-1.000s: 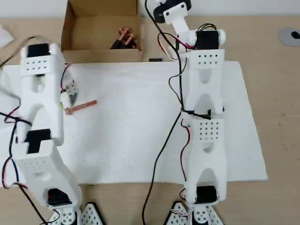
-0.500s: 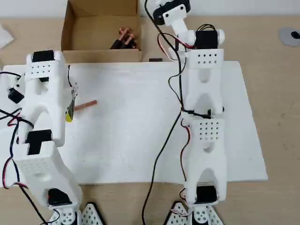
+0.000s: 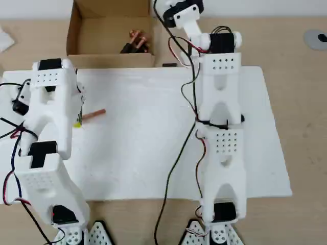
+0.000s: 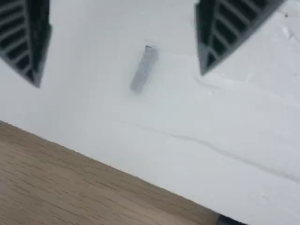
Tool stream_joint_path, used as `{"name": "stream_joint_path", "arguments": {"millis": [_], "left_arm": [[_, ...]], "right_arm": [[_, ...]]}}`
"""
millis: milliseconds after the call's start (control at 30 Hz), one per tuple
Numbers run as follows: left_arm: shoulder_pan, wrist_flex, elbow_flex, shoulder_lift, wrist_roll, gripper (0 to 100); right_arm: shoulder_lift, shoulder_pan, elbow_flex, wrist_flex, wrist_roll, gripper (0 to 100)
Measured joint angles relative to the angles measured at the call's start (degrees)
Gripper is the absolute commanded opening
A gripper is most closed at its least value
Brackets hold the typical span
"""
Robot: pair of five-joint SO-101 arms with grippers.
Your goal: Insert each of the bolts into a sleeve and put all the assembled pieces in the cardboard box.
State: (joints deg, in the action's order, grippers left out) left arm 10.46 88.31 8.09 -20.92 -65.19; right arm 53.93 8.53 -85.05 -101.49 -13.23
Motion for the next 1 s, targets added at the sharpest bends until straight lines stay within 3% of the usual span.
{"name": "stream_joint_path", "arguments": {"millis": [333,500,800,1000], "left_arm": [[-0.09,-5.10,-1.93,0.00,-0.44,26],[-0.09,-5.89,-4.04,0.00,-1.85,26],[-0.62,-17.14,-12.92,1.23,-2.02,26],[-0.62,-18.81,-14.51,2.02,-2.02,24]], "right_arm": [[0.00,0.70,0.35,0.00,0.00,25.0],[0.00,0.79,0.35,0.00,0.00,25.0],[0.00,0.88,0.35,0.00,0.00,25.0],[0.00,0.88,0.35,0.00,0.00,25.0]]}}
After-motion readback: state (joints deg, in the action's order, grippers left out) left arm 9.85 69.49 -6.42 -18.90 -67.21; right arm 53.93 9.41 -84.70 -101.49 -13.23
